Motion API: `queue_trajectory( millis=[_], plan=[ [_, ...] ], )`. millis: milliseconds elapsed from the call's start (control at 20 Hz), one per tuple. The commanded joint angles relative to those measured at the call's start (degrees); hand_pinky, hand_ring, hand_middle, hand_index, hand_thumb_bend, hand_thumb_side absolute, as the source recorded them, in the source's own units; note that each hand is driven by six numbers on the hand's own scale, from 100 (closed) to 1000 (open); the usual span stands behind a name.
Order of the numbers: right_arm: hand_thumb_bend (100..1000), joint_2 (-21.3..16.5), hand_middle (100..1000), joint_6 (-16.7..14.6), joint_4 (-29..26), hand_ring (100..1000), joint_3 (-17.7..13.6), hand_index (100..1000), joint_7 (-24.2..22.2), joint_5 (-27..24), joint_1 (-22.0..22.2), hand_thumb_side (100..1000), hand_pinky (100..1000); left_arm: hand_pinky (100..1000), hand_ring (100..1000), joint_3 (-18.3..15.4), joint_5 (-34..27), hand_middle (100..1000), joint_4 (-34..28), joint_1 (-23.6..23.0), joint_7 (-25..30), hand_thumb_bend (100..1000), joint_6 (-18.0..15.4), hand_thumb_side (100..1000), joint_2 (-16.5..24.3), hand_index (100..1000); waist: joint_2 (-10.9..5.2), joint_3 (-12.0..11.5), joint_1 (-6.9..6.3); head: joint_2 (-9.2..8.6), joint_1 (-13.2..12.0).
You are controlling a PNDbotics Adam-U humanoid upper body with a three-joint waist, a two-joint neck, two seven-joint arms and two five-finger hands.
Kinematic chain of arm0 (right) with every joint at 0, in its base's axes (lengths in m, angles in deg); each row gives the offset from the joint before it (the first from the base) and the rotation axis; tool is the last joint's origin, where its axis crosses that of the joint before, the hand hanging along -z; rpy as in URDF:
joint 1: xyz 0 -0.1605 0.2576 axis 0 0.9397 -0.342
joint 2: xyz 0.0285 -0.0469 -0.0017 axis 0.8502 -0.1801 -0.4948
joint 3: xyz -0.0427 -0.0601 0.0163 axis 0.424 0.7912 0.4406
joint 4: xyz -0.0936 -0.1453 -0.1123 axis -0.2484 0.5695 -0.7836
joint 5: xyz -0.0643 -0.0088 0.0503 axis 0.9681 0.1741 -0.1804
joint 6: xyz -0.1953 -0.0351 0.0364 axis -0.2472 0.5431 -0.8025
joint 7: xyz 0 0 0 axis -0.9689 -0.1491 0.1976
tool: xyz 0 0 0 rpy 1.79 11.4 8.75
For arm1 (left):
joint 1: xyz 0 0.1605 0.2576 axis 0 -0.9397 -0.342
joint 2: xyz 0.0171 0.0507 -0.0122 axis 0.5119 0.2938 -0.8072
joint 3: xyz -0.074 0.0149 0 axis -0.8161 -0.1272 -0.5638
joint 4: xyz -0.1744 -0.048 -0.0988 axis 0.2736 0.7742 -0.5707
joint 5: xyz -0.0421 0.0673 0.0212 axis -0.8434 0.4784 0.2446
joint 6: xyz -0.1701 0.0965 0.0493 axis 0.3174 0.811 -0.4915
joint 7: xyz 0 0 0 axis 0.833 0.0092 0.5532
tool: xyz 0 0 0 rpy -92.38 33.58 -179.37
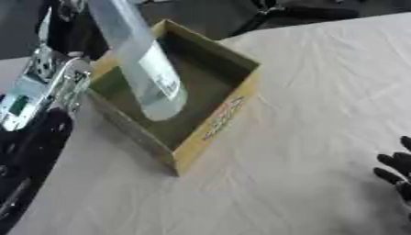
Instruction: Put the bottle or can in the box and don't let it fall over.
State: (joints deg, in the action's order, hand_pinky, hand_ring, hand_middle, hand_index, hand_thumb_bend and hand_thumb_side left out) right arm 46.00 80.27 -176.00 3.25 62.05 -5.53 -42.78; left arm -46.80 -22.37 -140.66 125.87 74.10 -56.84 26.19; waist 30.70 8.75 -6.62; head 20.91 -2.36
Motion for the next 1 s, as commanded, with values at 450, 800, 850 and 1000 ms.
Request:
queue_trajectory(
  millis=[450, 800, 850, 1000],
  plan=[
    [100, -0.41, 985, 0.75, -0.64, 844, 0.00, 736, 0.35, -0.45, 0.22, 812, 815, 1000, 1000, -0.64, 10.28, 1000, 3.37, 0.15, 8.07, 100, -0.70, 670, 0.89, 942, -1.81, -0.21, -0.04, -0.30, 0.63],
    [100, -0.62, 985, 0.77, -0.64, 843, -0.22, 736, 0.60, -0.86, 0.73, 813, 815, 1000, 1000, -1.28, 19.52, 1000, 4.35, -0.23, 10.30, 100, 3.66, 550, 0.93, 900, -2.31, -0.78, 0.15, -0.02, 1.00],
    [100, -0.63, 985, 0.78, -0.64, 842, -0.23, 735, 0.62, -0.89, 0.77, 813, 815, 1000, 1000, -1.29, 20.47, 1000, 4.47, -0.33, 10.25, 100, 4.40, 582, 0.95, 865, -2.34, -0.87, 0.19, -0.01, 1.03],
    [100, -0.67, 984, 0.72, -0.64, 842, -0.29, 735, 0.70, -0.96, 0.82, 810, 815, 1000, 1000, -1.41, 22.49, 1000, 4.63, -0.67, 8.62, 100, 6.58, 690, 0.99, 798, -2.33, -1.14, 0.29, 0.04, 1.14]
  ],
)
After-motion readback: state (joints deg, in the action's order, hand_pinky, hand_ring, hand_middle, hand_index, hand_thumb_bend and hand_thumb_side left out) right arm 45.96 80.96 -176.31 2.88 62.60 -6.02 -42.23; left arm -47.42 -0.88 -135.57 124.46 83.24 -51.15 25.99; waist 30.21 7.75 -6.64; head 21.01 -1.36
